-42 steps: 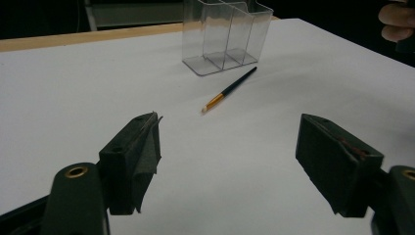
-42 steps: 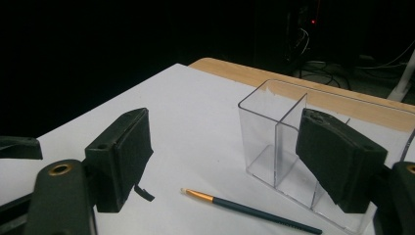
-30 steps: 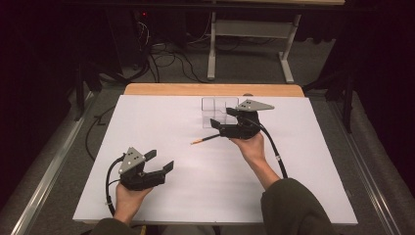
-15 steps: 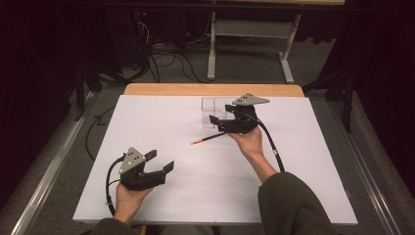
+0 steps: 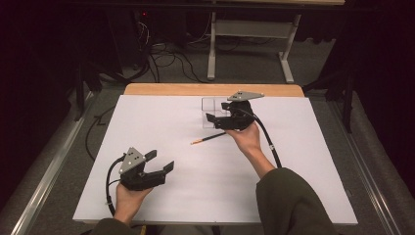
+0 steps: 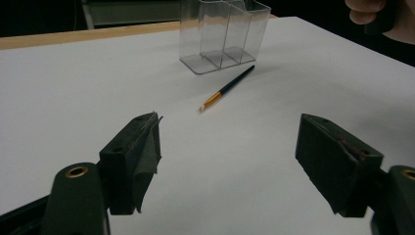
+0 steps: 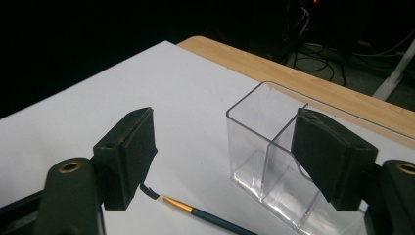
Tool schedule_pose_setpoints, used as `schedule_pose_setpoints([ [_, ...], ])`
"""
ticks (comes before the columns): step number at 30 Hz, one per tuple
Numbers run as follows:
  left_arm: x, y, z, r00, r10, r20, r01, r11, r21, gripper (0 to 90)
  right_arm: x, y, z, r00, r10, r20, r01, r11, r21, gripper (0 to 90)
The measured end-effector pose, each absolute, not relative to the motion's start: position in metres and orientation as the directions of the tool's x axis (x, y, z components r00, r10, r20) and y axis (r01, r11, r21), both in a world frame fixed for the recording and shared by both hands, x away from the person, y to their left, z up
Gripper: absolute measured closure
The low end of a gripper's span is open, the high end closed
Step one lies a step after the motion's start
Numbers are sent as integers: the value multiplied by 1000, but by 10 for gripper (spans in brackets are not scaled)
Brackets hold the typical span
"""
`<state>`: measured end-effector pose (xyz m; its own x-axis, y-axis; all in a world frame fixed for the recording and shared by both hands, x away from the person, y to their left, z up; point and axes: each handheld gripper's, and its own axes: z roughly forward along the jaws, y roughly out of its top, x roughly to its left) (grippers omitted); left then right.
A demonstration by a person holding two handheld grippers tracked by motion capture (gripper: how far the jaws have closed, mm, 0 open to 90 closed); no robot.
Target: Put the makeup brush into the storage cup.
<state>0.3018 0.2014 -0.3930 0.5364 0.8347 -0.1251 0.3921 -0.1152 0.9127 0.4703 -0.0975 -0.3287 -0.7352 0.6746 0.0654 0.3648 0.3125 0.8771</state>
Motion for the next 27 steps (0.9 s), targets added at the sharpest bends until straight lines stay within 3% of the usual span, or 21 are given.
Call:
schedule_pose_setpoints([
  [27, 302, 201, -393, 537, 834, -122, 393, -119, 912, 255, 473, -84, -313, -832, 543, -110, 327, 641, 695, 309],
])
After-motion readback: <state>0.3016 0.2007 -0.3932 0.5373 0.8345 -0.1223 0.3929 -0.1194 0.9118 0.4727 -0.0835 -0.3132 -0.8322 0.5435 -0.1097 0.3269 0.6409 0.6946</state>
